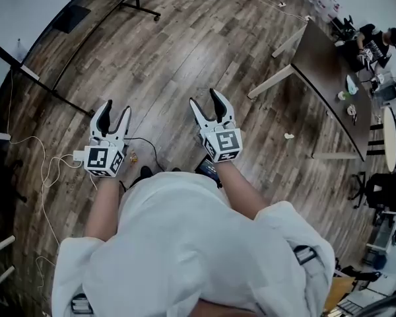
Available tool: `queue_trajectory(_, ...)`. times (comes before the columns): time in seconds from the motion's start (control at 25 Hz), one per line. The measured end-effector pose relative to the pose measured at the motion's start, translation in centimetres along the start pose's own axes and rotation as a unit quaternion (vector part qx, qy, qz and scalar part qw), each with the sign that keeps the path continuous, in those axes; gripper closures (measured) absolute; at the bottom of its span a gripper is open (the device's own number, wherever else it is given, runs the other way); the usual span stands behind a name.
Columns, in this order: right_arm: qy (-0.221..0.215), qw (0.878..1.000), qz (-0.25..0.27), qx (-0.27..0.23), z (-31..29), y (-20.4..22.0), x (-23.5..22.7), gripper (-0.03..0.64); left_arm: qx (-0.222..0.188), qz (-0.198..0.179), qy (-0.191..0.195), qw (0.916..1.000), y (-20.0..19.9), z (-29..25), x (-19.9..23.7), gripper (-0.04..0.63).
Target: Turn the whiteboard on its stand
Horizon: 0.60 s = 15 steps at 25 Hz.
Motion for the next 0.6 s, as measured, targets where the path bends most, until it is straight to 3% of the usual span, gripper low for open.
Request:
queue_trajectory(0.12,-0.007,1.0,-0.009,-0.005,0.5,0.2,0.1,0.337,-0.004,0.0,0.004,1.0,-0.2,0.0,-0.7,0.376)
queue_trajectory(0.6,0.002,1.0,-0.019,-0.001,3.4,1.2,-3.0,0.337,0.009,-0.001,0.009,0.9999,1.0,-0.4,-4.1,0.376)
Point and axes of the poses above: the fingertips, and each gripper's own axes: z backward along the fingers, x to its left, y out of its underside, the point moved 7 cm from there along z, backward along the fingers, and after that the axes turned 7 degrees about -x, right-handed, at the moved point
